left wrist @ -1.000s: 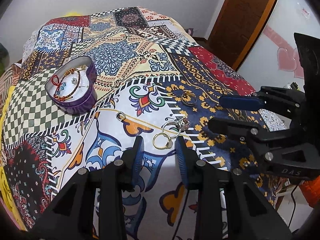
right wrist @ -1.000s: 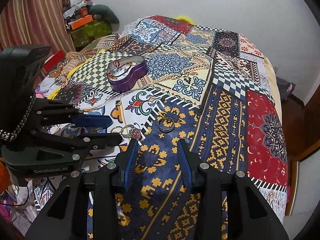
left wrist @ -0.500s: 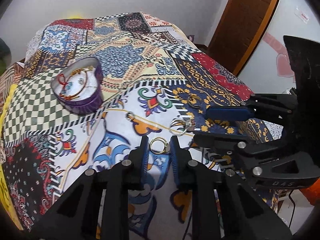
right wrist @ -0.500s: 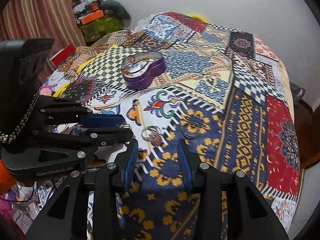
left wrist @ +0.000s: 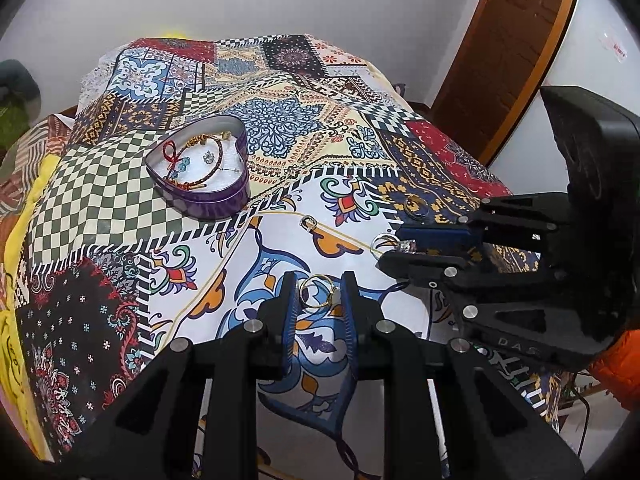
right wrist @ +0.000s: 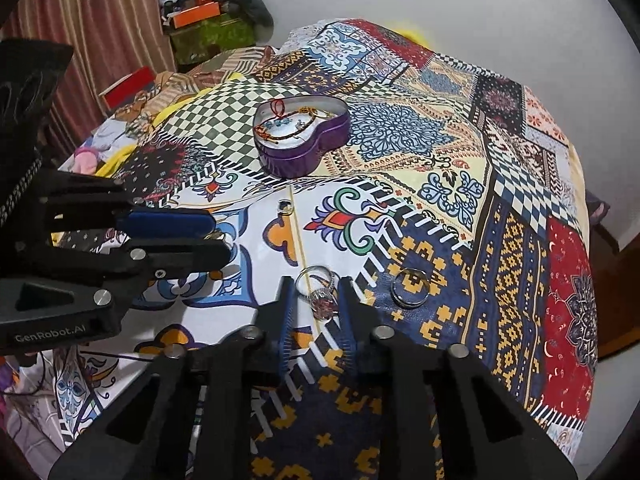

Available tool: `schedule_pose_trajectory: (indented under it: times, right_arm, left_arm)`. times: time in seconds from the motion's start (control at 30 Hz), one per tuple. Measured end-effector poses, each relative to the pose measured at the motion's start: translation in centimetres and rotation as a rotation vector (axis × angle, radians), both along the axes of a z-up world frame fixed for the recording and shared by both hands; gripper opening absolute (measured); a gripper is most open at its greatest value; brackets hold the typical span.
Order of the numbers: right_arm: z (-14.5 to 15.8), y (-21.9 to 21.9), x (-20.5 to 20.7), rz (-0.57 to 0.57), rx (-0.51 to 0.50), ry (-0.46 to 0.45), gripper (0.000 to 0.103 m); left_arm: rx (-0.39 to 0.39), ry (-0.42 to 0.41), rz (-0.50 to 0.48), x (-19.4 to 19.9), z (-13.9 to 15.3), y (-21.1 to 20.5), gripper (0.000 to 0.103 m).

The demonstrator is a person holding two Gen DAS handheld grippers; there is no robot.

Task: Organize jewelry
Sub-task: 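Grasp a gold ring with the left tool while the right tool grasps a pink-stone ring, then carry both rings into the purple heart tin and open both tools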

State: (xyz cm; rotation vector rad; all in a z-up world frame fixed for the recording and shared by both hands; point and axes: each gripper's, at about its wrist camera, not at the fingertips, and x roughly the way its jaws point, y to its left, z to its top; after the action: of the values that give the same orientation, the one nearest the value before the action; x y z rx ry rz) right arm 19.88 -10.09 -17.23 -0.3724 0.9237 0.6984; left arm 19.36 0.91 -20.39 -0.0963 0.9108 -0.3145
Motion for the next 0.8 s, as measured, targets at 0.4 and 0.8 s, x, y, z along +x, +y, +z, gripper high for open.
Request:
schedule_pose_trajectory:
  times: [0.4, 0.8]
  right_arm:
    - [2.2, 0.6, -0.7, -0.014, 0.031, -0.046, 0.011]
    - [4.9, 2.2, 0.2, -0.015, 0.094, -0.099, 0.011]
  left_arm:
    - [-0.007, -0.065, 0.025, -0.5, 2.5, 0.9, 0.02]
    - [0.0, -0.133, 0.094, -0.2, 4.9, 4.2, 0.02]
